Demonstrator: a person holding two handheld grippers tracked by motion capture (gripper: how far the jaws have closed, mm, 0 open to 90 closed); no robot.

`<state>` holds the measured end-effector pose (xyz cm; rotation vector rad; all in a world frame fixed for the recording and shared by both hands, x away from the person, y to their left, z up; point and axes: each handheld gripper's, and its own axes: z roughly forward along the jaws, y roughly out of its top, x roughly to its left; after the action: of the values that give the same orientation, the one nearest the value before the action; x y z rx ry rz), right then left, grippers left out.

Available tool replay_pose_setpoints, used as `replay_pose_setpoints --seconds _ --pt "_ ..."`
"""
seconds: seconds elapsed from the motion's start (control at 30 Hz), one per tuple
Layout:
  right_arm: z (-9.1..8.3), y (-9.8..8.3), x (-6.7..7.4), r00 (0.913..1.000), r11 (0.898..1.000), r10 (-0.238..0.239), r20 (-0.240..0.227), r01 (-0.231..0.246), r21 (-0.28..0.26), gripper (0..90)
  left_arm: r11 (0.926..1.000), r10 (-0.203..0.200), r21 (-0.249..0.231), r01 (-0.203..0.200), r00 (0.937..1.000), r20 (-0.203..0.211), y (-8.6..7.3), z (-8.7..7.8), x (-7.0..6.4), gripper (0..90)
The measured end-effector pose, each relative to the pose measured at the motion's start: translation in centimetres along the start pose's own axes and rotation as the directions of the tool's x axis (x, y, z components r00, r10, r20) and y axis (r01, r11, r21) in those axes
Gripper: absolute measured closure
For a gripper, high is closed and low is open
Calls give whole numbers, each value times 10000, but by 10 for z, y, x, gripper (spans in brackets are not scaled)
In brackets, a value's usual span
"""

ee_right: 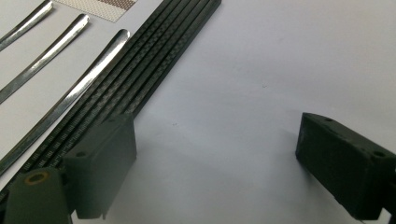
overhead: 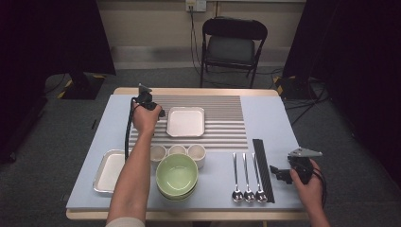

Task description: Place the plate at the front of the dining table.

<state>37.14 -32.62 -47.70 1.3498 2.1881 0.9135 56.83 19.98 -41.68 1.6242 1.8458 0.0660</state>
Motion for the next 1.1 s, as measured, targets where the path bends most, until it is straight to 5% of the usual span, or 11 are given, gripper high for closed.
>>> replay_pose_setpoints --seconds 0.17,0.4,1.1 --pt "0 0 0 10000 10000 -5 -1 5 -2 111 9999 -117 -72 119 9995 287 -1 -3 2 832" --pt "0 0 0 10000 10000 -5 1 5 -4 111 9999 -88 136 86 9998 169 -7 -3 10 830" --pt "0 0 0 10000 10000 -4 1 4 -5 111 9992 98 -391 -88 9996 256 -5 -22 15 706"
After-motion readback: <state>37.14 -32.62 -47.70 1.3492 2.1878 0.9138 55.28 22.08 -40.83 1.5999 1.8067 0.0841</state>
